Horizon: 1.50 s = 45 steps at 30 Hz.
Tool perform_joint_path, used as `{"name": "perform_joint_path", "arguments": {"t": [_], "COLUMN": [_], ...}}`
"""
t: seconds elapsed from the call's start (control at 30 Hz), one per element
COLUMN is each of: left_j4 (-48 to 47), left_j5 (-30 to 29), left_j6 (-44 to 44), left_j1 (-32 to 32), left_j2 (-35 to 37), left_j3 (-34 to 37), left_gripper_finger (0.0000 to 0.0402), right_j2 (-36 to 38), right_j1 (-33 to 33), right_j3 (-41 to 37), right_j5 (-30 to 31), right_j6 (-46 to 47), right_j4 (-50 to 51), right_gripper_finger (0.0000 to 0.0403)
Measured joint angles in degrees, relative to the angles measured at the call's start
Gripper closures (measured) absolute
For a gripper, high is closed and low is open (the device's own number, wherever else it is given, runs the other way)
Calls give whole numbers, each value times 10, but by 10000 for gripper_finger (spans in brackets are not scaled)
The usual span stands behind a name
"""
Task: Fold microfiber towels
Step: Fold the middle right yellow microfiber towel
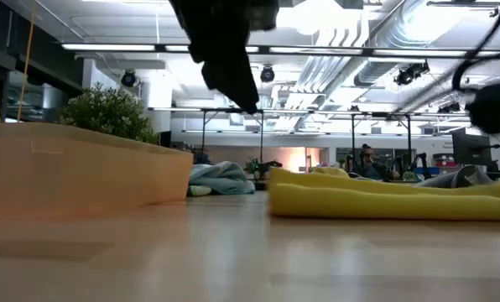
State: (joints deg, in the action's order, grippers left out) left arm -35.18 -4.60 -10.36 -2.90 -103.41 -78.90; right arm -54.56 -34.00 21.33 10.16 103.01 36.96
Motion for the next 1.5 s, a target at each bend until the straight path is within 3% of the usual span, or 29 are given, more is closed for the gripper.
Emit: {"name": "perform_joint_path", "arguments": {"t": [0.1, 0.27, 0.37, 0.5, 0.63, 0.9, 1.5], "left_j4": [6, 93, 154, 191, 241, 276, 291], "left_j5": [-13, -11, -12, -6, 15, 12, 13], "left_j6": [19, 35, 29, 5, -14, -43, -40], "left_j1": [-5, -13, -20, -28, -31, -31, -30], "left_j2": [5, -19, -45, -88, -124, -156, -159], "left_j3": [12, 55, 76, 81, 80, 79, 80], "left_gripper_finger": [223, 242, 285, 376, 388, 400, 401], "right_j2": [29, 35, 18, -14, -60, -168, -349], "right_j1": [-5, 0, 3, 3, 3, 19, 115], "right_j3": [62, 109, 128, 165, 203, 247, 259], "right_j5": [-9, -24, -36, -21, -8, 31, 98], "right_j6": [0, -10, -10, -10, -10, -27, -114], "right_j4": [157, 179, 185, 178, 168, 70, -308], "right_gripper_finger": [401, 402, 402, 402, 402, 403, 403]}}
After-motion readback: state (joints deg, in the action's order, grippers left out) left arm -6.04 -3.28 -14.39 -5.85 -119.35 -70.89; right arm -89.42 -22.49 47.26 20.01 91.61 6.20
